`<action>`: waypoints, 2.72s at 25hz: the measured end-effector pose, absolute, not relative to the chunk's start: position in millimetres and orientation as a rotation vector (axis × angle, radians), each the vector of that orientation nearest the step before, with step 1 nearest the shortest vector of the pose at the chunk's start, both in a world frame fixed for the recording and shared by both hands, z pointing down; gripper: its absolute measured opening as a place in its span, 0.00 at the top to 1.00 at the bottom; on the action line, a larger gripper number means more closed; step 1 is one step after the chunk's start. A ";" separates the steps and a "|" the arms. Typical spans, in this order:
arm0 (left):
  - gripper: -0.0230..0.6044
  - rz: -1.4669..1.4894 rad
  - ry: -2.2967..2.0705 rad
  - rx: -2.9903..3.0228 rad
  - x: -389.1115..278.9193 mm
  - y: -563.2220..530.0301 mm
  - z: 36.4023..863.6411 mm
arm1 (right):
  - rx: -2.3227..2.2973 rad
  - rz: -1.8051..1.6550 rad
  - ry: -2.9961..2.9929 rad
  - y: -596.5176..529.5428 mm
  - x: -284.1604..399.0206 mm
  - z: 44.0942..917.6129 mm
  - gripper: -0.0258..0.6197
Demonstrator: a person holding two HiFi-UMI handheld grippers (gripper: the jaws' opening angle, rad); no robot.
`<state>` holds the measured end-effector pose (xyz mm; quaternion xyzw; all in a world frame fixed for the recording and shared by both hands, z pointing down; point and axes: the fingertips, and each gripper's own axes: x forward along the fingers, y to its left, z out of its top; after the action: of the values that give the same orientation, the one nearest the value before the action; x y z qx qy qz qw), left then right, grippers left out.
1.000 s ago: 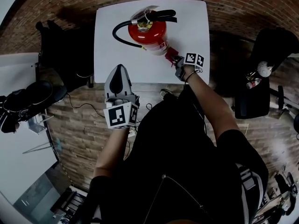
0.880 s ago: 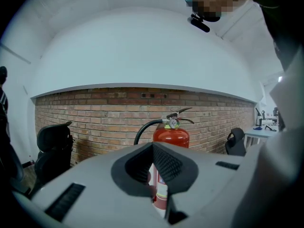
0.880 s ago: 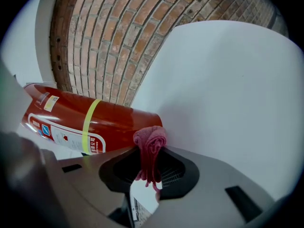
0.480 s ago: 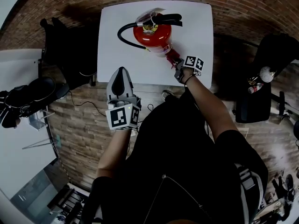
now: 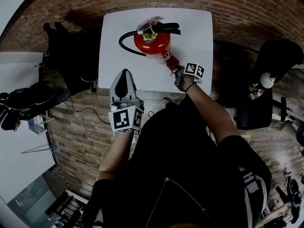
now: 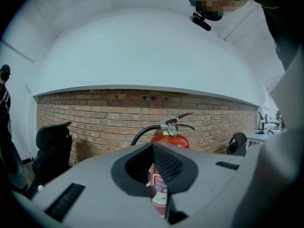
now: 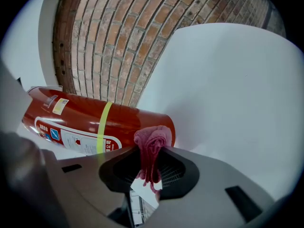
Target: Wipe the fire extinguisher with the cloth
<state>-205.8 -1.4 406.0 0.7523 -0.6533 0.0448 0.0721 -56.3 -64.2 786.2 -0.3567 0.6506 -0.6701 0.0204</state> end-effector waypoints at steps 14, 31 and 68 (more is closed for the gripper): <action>0.95 0.097 -1.940 2.291 -192.8 -9.4 396.9 | -1.112 -2.034 2.044 -65.6 -54.7 740.2 0.80; 0.95 0.085 -1.905 2.316 -178.4 -14.6 397.1 | -1.098 -2.071 2.008 -62.9 -54.6 689.1 0.80; 0.95 0.050 -1.930 2.292 -176.8 -12.7 397.8 | -0.909 -1.956 2.074 -61.4 -53.7 577.6 0.80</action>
<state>-176.8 -12.7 397.8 0.7628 -0.6424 0.0167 0.0725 -53.7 -61.4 577.6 -0.3030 0.6912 -0.6518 0.0746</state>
